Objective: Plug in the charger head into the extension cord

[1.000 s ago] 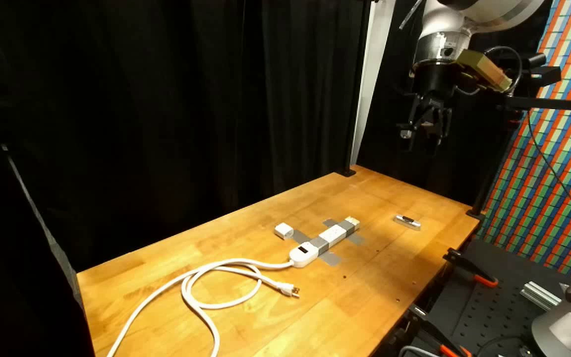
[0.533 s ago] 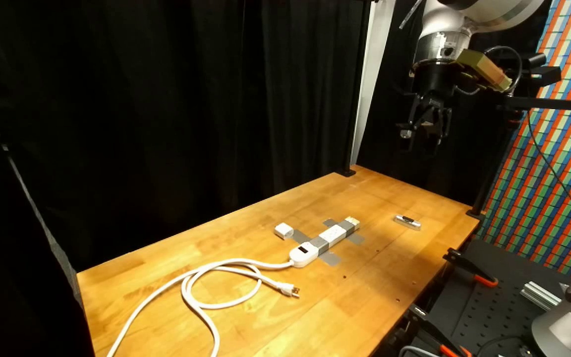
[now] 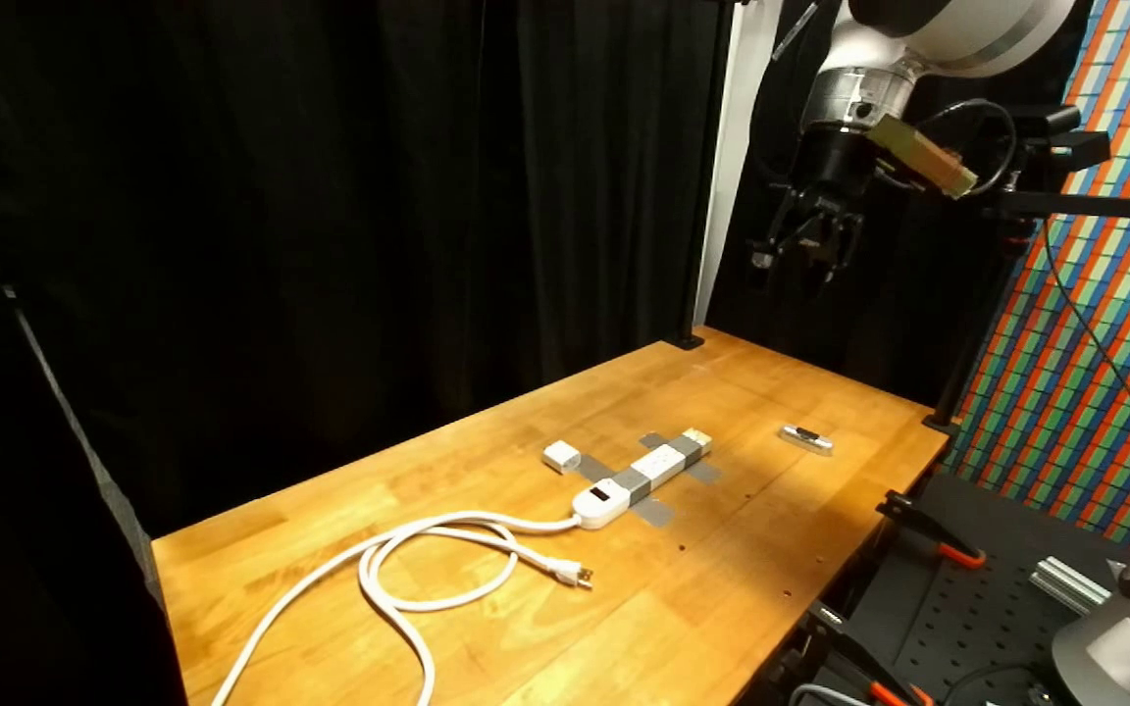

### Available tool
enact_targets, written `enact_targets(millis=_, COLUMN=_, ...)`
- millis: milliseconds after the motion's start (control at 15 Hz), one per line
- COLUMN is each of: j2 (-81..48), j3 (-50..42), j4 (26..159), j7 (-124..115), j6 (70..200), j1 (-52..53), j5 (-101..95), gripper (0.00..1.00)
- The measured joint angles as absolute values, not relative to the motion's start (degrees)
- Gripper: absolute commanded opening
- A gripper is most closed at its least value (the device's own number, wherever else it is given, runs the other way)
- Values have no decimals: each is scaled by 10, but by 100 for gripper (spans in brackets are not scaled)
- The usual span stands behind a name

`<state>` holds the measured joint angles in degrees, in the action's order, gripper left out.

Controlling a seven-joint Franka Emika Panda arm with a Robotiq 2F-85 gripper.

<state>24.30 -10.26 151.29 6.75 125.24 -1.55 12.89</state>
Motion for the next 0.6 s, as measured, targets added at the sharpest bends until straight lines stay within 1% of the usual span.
enact_targets(millis=267, j2=186, j3=-69, j4=1521, j7=67, j6=1441, j1=8, j5=159, gripper=100)
enact_targets(millis=600, j2=27, j3=-27, j4=1518, j7=66, j6=1668, j1=41, j5=159, gripper=100)
